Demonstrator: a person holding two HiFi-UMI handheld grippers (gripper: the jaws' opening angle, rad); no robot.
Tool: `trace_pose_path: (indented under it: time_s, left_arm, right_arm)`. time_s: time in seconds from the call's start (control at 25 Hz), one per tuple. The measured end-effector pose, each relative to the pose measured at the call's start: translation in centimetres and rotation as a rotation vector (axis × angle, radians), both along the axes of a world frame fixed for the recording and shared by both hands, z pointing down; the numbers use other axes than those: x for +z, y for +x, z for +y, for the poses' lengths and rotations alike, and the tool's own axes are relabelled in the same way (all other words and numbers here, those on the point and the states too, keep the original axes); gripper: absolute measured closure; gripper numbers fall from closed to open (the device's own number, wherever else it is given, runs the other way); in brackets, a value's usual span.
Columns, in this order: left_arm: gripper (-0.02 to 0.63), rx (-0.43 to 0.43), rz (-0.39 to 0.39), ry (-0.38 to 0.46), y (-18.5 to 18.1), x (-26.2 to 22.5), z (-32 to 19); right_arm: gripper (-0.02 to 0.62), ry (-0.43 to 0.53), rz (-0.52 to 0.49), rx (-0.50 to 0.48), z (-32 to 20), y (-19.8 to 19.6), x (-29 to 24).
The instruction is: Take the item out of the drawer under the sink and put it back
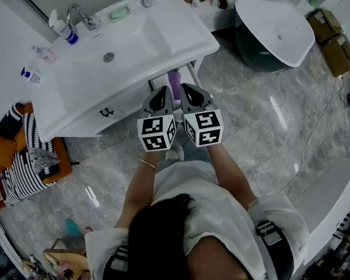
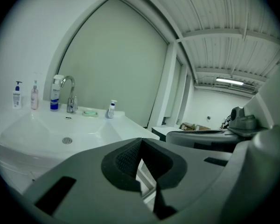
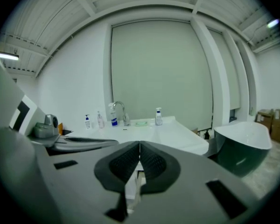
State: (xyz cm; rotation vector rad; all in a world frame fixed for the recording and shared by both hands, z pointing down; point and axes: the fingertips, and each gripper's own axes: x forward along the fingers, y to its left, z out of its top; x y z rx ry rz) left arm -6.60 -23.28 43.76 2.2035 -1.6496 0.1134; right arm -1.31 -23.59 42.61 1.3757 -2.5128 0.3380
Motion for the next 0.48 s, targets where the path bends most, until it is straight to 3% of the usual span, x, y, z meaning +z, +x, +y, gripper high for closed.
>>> trace_pose_path:
  time_s: [0.2, 0.48]
  left_arm:
    - [0.603, -0.004, 0.002, -0.020, 0.2, 0.7, -0.3]
    - [0.603, -0.018, 0.013, -0.112, 0.1, 4.2, -1.2]
  right_arm:
    - [0.580, -0.025, 0.008, 0.004, -0.4, 0.4, 0.9]
    - [0.578, -0.110, 0.043, -0.010, -1.6, 0.3, 4.4]
